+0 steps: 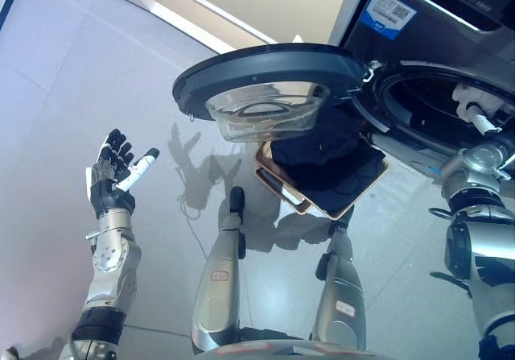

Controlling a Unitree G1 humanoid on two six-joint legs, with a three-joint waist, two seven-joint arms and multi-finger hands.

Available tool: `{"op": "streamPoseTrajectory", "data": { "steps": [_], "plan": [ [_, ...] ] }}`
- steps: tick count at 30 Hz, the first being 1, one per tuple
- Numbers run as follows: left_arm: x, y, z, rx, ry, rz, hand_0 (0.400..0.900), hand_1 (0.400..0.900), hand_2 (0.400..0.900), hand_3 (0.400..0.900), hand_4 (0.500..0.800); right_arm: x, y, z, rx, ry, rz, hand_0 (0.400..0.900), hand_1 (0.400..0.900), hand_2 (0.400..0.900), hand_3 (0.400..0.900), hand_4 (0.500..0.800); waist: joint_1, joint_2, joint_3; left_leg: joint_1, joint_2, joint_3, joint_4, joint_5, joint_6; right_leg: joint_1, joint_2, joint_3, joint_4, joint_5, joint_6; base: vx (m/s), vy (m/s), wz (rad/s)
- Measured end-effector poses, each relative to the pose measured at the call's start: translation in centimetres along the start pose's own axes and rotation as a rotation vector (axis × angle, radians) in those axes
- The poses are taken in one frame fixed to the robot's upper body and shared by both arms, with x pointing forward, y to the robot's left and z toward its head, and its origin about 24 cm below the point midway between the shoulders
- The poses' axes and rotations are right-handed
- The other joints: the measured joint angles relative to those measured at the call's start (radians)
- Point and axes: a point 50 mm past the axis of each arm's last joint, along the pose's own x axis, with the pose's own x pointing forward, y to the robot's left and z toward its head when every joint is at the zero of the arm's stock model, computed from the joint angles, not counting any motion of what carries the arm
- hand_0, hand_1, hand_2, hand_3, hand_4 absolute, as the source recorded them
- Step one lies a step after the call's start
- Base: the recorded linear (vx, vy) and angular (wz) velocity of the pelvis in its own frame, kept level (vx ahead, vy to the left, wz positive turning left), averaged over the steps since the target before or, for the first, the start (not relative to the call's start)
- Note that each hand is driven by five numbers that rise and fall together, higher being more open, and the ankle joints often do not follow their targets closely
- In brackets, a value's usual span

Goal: Put the clothes in the basket into the washing machine.

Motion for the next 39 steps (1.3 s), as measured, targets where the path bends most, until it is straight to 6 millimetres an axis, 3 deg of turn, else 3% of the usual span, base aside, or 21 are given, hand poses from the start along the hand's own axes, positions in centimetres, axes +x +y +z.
{"op": "streamPoseTrajectory", "data": {
  "steps": [1, 2, 6, 13, 22, 26, 32, 36, 39],
  "plan": [
    [0.0, -0.1, 0.1, -0.002, -0.003, -0.002, 0.9, 0.9, 0.9, 0.9, 0.8, 0.1, 0.1, 0.6, -0.011, -0.021, 0.007, 0.649, 0.649, 0.649, 0.649, 0.649, -0.001, 0.0, 0.0, -0.007, -0.001, -0.001, -0.01, 0.01, -0.003, -0.01, 0.0, -0.001, -0.001, 0.003, 0.001, 0.0, 0.0, 0.0],
    [0.0, -0.2, 0.2, -0.005, -0.008, -0.006, 0.9, 0.9, 0.9, 0.9, 0.8, 0.2, 0.2, 1.2, -0.013, -0.039, 0.012, 0.9, 0.9, 0.9, 0.9, 0.8, 0.0, 0.0, 0.0, -0.016, 0.001, -0.001, -0.016, 0.014, -0.004, -0.02, 0.003, -0.001, -0.002, 0.005, 0.001, 0.0, 0.0, 0.0],
    [0.0, -0.4, 0.2, -0.009, -0.007, -0.015, 0.9, 0.9, 0.9, 0.9, 0.8, 0.1, 0.9, 2.3, -0.033, -0.083, 0.031, 0.9, 0.9, 0.9, 0.9, 0.8, -0.001, 0.0, 0.0, -0.025, 0.004, -0.002, -0.023, 0.022, -0.007, -0.024, 0.008, -0.007, -0.016, 0.013, 0.0, 0.0, 0.0, 0.0],
    [0.0, -0.5, 0.3, -0.01, -0.013, -0.018, 0.9, 0.9, 0.9, 0.9, 0.8, 0.1, 1.0, 2.7, -0.026, -0.095, 0.034, 0.9, 0.9, 0.9, 0.9, 0.8, 0.003, 0.0, 0.0, -0.025, 0.002, -0.003, -0.025, 0.023, -0.006, -0.023, 0.005, -0.011, -0.016, 0.013, 0.0, 0.0, 0.0, 0.0],
    [0.8, -1.2, 0.9, -0.028, -0.043, -0.015, 0.9, 0.9, 0.9, 0.9, 0.8, -0.5, 1.7, 1.6, -0.029, -0.08, 0.058, 0.9, 0.9, 0.9, 0.9, 0.8, -0.006, -0.001, 0.001, -0.019, 0.003, -0.018, -0.024, 0.031, -0.007, -0.008, 0.008, -0.019, -0.012, 0.014, -0.001, 0.0, -0.005, -0.03],
    [1.5, -1.2, 0.5, -0.026, -0.029, 0.006, 0.9, 0.9, 0.9, 0.9, 0.8, -2.0, 3.2, -1.2, -0.082, -0.052, 0.143, 0.9, 0.9, 0.9, 0.9, 0.8, -0.023, -0.007, 0.001, 0.008, 0.007, -0.019, -0.022, 0.03, -0.008, 0.019, 0.013, -0.018, -0.011, 0.014, -0.001, 0.0, -0.003, -0.04],
    [1.8, -1.9, 0.6, -0.037, -0.033, -0.007, 0.9, 0.9, 0.9, 0.9, 0.8, -6.9, 5.9, -8.1, -0.178, 0.061, 0.316, 0.9, 0.9, 0.9, 0.9, 0.8, -0.039, -0.049, 0.003, 0.022, 0.032, -0.02, -0.015, 0.031, -0.012, 0.027, 0.037, -0.009, 0.002, 0.013, -0.001, 0.0, 0.004, 0.01],
    [1.8, -2.2, 0.5, -0.044, -0.031, -0.008, 0.9, 0.9, 0.9, 0.9, 0.8, -9.6, 5.1, -12.8, -0.241, 0.154, 0.361, 0.9, 0.9, 0.9, 0.9, 0.8, -0.044, -0.06, 0.003, 0.062, 0.035, -0.024, -0.008, 0.026, -0.018, 0.074, 0.04, -0.011, -0.006, 0.009, -0.003, 0.05, 0.016, 0.06],
    [2.0, -2.0, 0.2, -0.036, -0.017, 0.009, 0.9, 0.9, 0.9, 0.9, 0.8, -11.0, 4.2, -15.2, -0.27, 0.213, 0.369, 0.9, 0.9, 0.9, 0.9, 0.8, -0.047, -0.073, 0.001, 0.1, 0.036, -0.027, 0.001, 0.018, -0.019, 0.122, 0.04, -0.018, -0.014, 0.003, 0.004, 0.1, 0.006, 0.05]
  ]
}}
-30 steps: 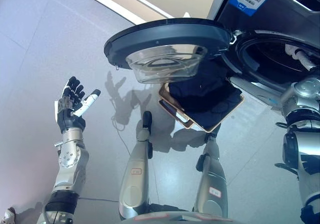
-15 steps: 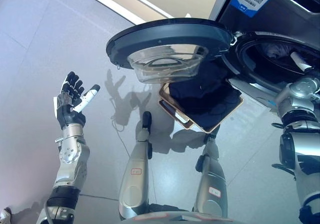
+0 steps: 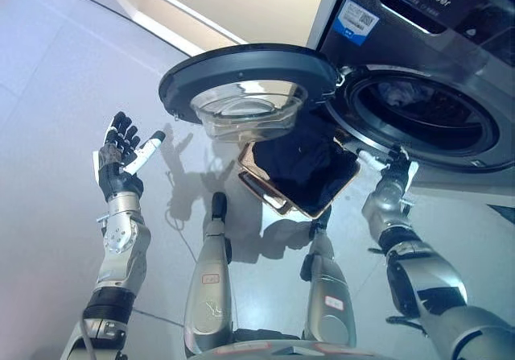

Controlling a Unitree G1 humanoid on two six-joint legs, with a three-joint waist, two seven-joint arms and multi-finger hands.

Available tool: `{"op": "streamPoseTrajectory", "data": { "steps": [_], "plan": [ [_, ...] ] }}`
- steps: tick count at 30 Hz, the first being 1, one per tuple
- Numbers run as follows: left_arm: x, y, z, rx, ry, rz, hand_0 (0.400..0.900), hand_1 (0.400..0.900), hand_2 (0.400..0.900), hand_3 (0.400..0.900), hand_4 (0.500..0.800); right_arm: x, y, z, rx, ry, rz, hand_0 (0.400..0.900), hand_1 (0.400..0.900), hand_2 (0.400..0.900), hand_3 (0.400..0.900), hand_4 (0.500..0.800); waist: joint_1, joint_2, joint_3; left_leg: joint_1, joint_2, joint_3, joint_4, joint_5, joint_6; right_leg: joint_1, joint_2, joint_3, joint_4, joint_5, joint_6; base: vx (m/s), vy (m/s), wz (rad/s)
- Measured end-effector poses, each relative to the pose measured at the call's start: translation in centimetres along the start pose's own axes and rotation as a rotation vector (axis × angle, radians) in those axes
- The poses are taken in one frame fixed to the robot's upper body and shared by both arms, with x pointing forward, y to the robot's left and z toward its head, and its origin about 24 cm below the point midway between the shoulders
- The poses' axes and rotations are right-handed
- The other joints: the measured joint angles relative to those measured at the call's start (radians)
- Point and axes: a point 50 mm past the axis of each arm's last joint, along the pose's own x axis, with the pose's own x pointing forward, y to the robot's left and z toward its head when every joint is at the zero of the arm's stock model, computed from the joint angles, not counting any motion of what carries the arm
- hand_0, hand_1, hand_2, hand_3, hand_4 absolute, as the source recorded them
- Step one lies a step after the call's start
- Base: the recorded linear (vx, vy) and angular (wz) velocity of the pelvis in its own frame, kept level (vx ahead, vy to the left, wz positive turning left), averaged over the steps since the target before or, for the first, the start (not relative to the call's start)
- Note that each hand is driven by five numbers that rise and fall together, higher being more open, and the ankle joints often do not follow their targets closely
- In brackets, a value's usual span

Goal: Put the clothes in the basket into the washing machine.

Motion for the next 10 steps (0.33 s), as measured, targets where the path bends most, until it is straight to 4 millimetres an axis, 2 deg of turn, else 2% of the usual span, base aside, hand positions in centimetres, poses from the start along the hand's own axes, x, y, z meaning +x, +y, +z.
{"op": "streamPoseTrajectory", "data": {
  "steps": [4, 10],
  "plan": [
    [0.0, 1.2, -1.6, 0.041, 0.068, 0.06, 0.9, 0.9, 0.9, 0.9, 0.8, -1.6, 0.4, -3.0, -0.025, 0.044, 0.038, 0.9, 0.9, 0.9, 0.9, 0.8, -0.007, -0.042, -0.024, 0.07, 0.001, 0.004, -0.001, -0.015, 0.0, 0.068, -0.002, -0.002, -0.007, -0.016, 0.018, 0.11, 0.002, 0.0],
    [-1.4, 4.0, -4.8, 0.133, 0.236, 0.152, 0.9, 0.9, 0.9, 0.9, 0.8, -3.9, -0.1, -7.4, -0.072, 0.144, 0.074, 0.9, 0.9, 0.9, 0.9, 0.8, -0.012, -0.094, -0.123, 0.158, 0.001, 0.009, -0.012, -0.044, -0.001, 0.157, -0.002, -0.006, -0.018, -0.036, 0.006, 0.09, 0.019, 0.04]
  ]
}}
